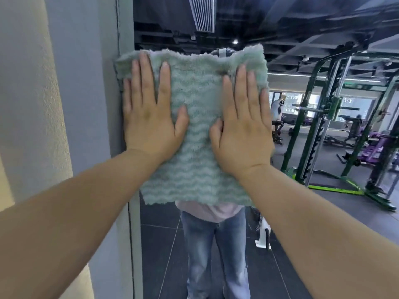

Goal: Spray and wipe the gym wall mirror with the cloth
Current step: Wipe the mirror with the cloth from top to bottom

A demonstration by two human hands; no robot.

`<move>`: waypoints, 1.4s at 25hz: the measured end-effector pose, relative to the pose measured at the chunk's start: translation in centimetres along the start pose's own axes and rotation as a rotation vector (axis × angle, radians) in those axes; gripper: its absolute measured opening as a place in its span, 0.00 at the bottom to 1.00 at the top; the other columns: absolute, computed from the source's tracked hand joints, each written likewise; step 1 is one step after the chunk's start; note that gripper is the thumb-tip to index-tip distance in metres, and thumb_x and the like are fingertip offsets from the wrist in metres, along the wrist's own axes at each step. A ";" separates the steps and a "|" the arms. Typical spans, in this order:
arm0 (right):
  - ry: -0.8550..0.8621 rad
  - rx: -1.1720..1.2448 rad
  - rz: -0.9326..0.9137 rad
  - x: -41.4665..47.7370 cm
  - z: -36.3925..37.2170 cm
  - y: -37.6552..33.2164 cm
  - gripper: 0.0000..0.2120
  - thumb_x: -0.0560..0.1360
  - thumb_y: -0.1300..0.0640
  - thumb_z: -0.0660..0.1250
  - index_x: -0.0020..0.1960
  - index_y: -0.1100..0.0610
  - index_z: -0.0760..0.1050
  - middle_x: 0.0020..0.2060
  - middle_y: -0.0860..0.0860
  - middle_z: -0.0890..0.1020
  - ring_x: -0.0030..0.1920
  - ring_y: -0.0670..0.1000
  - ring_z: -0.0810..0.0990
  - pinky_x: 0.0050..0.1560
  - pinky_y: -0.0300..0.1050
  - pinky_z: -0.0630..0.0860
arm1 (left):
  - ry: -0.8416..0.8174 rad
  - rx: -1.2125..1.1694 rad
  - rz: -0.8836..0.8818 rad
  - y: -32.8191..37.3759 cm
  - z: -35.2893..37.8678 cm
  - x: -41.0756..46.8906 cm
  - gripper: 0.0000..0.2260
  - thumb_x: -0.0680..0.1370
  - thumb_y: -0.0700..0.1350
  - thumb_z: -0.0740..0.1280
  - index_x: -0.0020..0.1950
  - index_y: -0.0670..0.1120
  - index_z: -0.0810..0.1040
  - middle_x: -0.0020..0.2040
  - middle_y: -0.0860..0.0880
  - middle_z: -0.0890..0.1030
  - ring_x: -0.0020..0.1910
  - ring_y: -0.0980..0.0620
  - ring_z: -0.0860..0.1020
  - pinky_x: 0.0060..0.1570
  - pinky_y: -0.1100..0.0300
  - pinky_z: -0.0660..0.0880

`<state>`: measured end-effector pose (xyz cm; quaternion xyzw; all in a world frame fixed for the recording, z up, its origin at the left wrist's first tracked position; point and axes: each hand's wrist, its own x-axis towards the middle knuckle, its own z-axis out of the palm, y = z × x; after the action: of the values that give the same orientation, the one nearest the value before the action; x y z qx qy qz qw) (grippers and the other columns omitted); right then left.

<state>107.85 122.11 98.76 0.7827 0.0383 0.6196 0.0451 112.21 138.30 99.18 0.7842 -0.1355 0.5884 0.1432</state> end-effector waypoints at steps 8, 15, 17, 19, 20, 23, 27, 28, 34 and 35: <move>-0.125 -0.040 -0.215 -8.9 -0.8 6.2 0.30 0.79 0.52 0.53 0.77 0.62 0.53 0.76 0.56 0.53 0.77 0.54 0.54 0.77 0.52 0.49 | -0.073 0.057 0.159 3.9 2.6 -7.3 0.33 0.78 0.56 0.52 0.78 0.40 0.51 0.76 0.32 0.50 0.76 0.36 0.48 0.74 0.43 0.39; -0.092 -0.094 -0.069 -8.8 -4.5 17.7 0.30 0.79 0.52 0.50 0.77 0.63 0.51 0.77 0.59 0.52 0.77 0.56 0.51 0.77 0.53 0.47 | -0.022 0.024 0.224 17.0 3.4 -4.7 0.33 0.79 0.57 0.51 0.78 0.40 0.50 0.77 0.33 0.51 0.76 0.36 0.48 0.74 0.41 0.42; -0.090 -0.106 -0.068 -9.6 -5.6 21.8 0.30 0.79 0.52 0.51 0.77 0.63 0.50 0.77 0.58 0.51 0.77 0.56 0.50 0.77 0.53 0.46 | -0.008 0.035 0.261 21.1 4.2 -5.3 0.33 0.78 0.57 0.52 0.78 0.40 0.51 0.77 0.33 0.52 0.76 0.37 0.49 0.75 0.43 0.41; -0.090 -0.112 -0.054 -10.5 -7.0 26.8 0.31 0.79 0.51 0.51 0.77 0.63 0.49 0.76 0.58 0.49 0.78 0.57 0.49 0.77 0.53 0.46 | 0.009 0.027 0.298 26.2 4.8 -5.4 0.33 0.78 0.57 0.53 0.78 0.40 0.52 0.77 0.34 0.53 0.76 0.38 0.49 0.75 0.44 0.41; -0.089 -0.119 -0.041 -10.9 -7.6 29.0 0.31 0.79 0.51 0.51 0.77 0.64 0.49 0.76 0.58 0.49 0.77 0.57 0.49 0.77 0.53 0.46 | 0.016 0.022 0.324 28.4 5.1 -5.3 0.33 0.78 0.57 0.54 0.78 0.40 0.53 0.77 0.34 0.54 0.76 0.38 0.50 0.75 0.44 0.41; -0.081 -0.142 0.006 -12.8 -9.6 35.6 0.31 0.78 0.51 0.52 0.77 0.64 0.49 0.76 0.59 0.50 0.77 0.57 0.49 0.77 0.53 0.45 | 0.041 0.000 0.411 35.4 6.1 -5.5 0.32 0.78 0.56 0.55 0.78 0.40 0.56 0.77 0.35 0.55 0.76 0.38 0.52 0.75 0.43 0.45; -0.061 -0.111 0.088 -14.4 -10.3 38.4 0.32 0.77 0.53 0.52 0.77 0.64 0.50 0.76 0.62 0.52 0.77 0.58 0.49 0.77 0.54 0.44 | 0.093 -0.014 0.493 39.1 7.1 -6.4 0.30 0.78 0.55 0.56 0.77 0.42 0.60 0.76 0.39 0.56 0.76 0.41 0.56 0.75 0.44 0.50; -0.053 -0.090 0.117 -14.4 -10.1 37.8 0.32 0.77 0.53 0.52 0.77 0.64 0.50 0.76 0.62 0.52 0.77 0.59 0.49 0.77 0.55 0.43 | 0.093 -0.010 0.521 38.5 7.1 -6.6 0.29 0.78 0.54 0.56 0.77 0.43 0.60 0.76 0.40 0.56 0.76 0.42 0.57 0.75 0.45 0.51; -0.030 -0.012 0.046 -13.4 -7.1 28.8 0.31 0.76 0.55 0.53 0.76 0.65 0.54 0.75 0.64 0.56 0.76 0.60 0.51 0.77 0.54 0.44 | 0.062 0.052 0.528 28.6 6.2 -7.4 0.30 0.79 0.55 0.54 0.78 0.42 0.55 0.76 0.40 0.55 0.76 0.42 0.56 0.75 0.46 0.50; -0.020 -0.006 0.029 -12.9 -6.4 26.6 0.31 0.75 0.55 0.53 0.76 0.65 0.54 0.75 0.63 0.57 0.76 0.59 0.52 0.77 0.54 0.44 | 0.062 0.069 0.509 26.3 5.9 -7.4 0.31 0.79 0.55 0.54 0.78 0.42 0.54 0.76 0.40 0.54 0.76 0.41 0.56 0.76 0.46 0.50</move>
<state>98.75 94.34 90.92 0.7892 0.0246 0.6125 0.0390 105.45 112.11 92.23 0.7109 -0.3037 0.6335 -0.0322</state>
